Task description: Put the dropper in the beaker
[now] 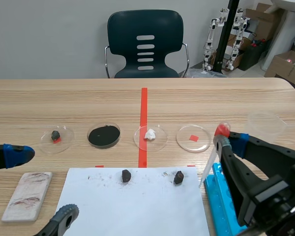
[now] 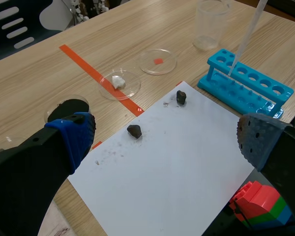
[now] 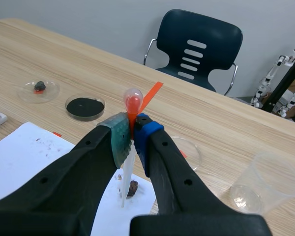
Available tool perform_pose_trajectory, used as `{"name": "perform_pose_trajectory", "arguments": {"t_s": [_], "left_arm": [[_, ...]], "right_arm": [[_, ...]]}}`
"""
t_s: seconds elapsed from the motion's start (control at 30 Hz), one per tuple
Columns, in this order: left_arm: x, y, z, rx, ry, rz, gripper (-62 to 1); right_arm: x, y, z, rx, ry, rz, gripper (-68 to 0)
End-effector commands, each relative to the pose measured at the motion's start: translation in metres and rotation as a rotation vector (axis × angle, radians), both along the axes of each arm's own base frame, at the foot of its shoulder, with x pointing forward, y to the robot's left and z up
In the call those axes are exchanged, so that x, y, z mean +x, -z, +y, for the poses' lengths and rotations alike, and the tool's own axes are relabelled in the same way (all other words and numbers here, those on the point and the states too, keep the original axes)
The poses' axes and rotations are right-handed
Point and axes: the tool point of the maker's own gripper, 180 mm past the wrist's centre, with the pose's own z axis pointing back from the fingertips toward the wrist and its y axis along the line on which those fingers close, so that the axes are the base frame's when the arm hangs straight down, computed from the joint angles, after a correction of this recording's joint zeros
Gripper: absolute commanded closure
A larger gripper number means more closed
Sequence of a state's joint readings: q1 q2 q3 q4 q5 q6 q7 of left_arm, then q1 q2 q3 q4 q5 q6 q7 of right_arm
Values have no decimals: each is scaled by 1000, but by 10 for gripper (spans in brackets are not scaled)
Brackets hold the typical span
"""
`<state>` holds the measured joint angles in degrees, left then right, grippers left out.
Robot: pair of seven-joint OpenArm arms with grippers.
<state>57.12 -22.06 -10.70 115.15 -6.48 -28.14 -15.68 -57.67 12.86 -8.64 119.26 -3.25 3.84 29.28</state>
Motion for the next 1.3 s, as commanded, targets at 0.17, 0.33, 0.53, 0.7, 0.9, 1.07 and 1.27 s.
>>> {"name": "perform_pose_trajectory", "arguments": {"t_s": [0.17,0.33,0.53,0.7,0.9,1.07,1.27], "left_arm": [[3,-6,1,-15,-8,-21,-605],[3,-6,1,-15,-8,-21,-605],[3,-6,1,-15,-8,-21,-605],[3,-6,1,-15,-8,-21,-605],[3,-6,1,-15,-8,-21,-605],[3,-6,1,-15,-8,-21,-605],[3,-6,1,-15,-8,-21,-605]], "right_arm": [[2,-6,0,9,3,-19,-24],[2,-5,0,9,3,-18,-24],[2,-5,0,9,3,-18,-24],[2,-5,0,9,3,-18,-24],[4,-6,-3,-1,9,-25,-24],[13,-12,-9,-21,20,-62,-24],[30,-21,-22,-64,51,-118,-24]]}}
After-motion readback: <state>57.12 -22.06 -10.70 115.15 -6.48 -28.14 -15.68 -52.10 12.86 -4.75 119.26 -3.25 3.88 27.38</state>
